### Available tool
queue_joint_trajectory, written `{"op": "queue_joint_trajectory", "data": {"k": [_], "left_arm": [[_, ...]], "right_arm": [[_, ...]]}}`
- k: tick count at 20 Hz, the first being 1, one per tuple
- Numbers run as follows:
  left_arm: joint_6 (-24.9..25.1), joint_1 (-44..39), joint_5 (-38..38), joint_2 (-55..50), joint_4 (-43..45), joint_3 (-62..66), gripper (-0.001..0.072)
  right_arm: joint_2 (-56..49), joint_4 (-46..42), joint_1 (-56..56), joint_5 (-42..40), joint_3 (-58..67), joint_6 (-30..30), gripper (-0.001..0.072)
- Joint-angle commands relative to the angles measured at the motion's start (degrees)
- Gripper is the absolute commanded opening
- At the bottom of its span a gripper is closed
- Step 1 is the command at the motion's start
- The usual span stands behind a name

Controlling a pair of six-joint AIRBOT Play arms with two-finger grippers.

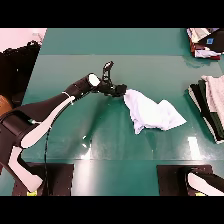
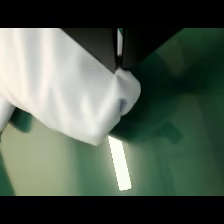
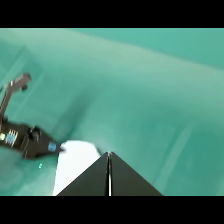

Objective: Fold the shirts.

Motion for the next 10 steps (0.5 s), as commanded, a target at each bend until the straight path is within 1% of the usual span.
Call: {"op": "queue_joint_trajectory", "data": {"k": [1,3,4,5,7,8,9,10], "left_arm": [[0.02,1.97,-2.67,-0.26,0.50,1.36,0.0023],[0.42,5.11,-9.64,-0.09,1.73,3.65,0.0022],[0.44,6.71,-12.41,0.66,3.78,4.35,0.0021],[0.42,8.22,-14.47,2.23,6.80,4.50,0.0021],[0.50,9.81,-18.34,5.70,13.03,4.50,0.0021],[1.60,10.12,-20.28,7.23,15.85,4.50,0.0022],[2.56,10.10,-21.86,8.48,17.38,4.48,0.0022],[3.56,10.10,-23.34,9.20,17.88,4.48,0.0022]], "right_arm": [[-0.57,-0.09,0.02,3.21,-1.25,0.24,0.0014],[1.68,-0.26,-0.92,2.91,-6.16,0.24,0.0014],[3.10,-0.24,-1.88,2.86,-9.57,0.26,0.0014],[4.66,-0.24,-3.26,2.86,-13.79,0.48,0.0015],[7.34,-0.22,-6.73,2.69,-23.37,2.97,0.0015],[8.07,-0.13,-8.31,2.56,-28.28,3.28,0.0040],[8.44,0.00,-9.66,2.29,-33.70,3.28,0.0254],[8.41,0.07,-10.64,1.25,-39.01,3.28,0.0417]]}}
